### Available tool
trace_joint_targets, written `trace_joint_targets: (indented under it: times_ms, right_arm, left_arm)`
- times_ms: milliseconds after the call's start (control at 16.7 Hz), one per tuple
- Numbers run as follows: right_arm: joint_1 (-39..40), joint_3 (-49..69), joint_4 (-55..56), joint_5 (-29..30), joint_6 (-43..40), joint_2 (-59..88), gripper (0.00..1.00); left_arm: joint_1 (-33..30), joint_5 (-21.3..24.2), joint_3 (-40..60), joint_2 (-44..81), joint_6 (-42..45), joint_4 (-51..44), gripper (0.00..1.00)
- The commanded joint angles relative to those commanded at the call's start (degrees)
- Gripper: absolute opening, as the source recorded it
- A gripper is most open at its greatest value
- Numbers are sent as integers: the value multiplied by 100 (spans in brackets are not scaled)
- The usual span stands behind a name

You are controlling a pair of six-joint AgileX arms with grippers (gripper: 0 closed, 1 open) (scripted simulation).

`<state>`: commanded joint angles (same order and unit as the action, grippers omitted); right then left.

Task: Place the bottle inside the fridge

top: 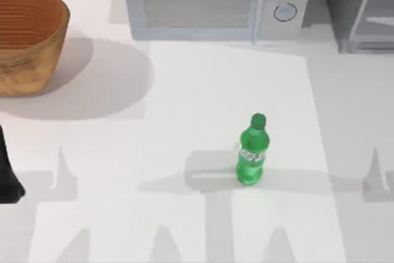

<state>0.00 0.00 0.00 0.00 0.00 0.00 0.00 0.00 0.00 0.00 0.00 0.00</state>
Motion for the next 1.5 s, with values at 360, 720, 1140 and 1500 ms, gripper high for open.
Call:
trace_joint_targets:
  times_ms: [360,720,1140,1500]
  right_arm:
    - [218,71,586,-54,-3,595,100]
    - [1046,244,2816,-290,-15,3184,100]
    - [2279,478,6162,-641,-55,7314,100]
    - [3094,657,8442,-864,-99,10149,100]
  left_arm:
    - [0,0,0,0,0,0,100]
    - [0,0,0,0,0,0,100]
    - [0,0,0,0,0,0,100]
    - [0,0,0,0,0,0,100]
